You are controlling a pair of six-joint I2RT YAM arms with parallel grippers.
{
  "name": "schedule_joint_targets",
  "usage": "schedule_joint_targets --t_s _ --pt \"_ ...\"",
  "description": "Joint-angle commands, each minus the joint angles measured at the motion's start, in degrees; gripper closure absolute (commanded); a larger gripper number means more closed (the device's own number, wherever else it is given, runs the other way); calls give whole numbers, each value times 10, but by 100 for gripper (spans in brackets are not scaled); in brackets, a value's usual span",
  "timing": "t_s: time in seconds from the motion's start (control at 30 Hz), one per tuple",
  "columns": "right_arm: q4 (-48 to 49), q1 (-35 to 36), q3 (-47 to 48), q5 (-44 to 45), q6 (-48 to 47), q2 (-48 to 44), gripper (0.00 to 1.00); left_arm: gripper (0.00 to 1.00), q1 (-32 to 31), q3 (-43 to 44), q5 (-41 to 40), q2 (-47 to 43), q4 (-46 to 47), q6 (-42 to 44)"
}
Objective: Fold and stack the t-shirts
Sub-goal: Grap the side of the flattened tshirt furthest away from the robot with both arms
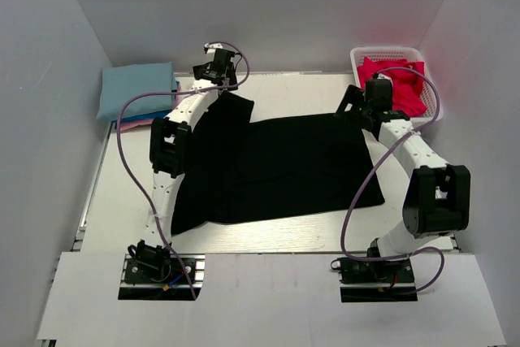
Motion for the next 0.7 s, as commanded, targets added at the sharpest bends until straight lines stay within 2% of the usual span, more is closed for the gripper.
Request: schedule_joint_targets --t_s 0.0,0.1,0.3,0.4,0.5,0.6,0.63,0.67 --pt "20 0 35 -7 -16 24 10 1 9 17 -23 8 130 67" --pt "15 2 46 -20 -14 44 10 1 22 66 -13 60 148 72" --pt "15 2 51 -34 -10 62 10 1 49 72 60 102 202 72" --pt "15 1 50 -32 -7 67 10 1 54 78 67 129 202 72" --pt "15 2 50 -31 -4 67 10 8 54 72 85 135 202 66" --pt "13 2 50 -33 -2 67 10 21 54 67 85 147 189 66" --pt "14 2 48 -34 -2 69 10 32 54 60 91 147 189 66" --pt "15 3 49 -33 -3 70 10 38 54 55 98 147 189 66"
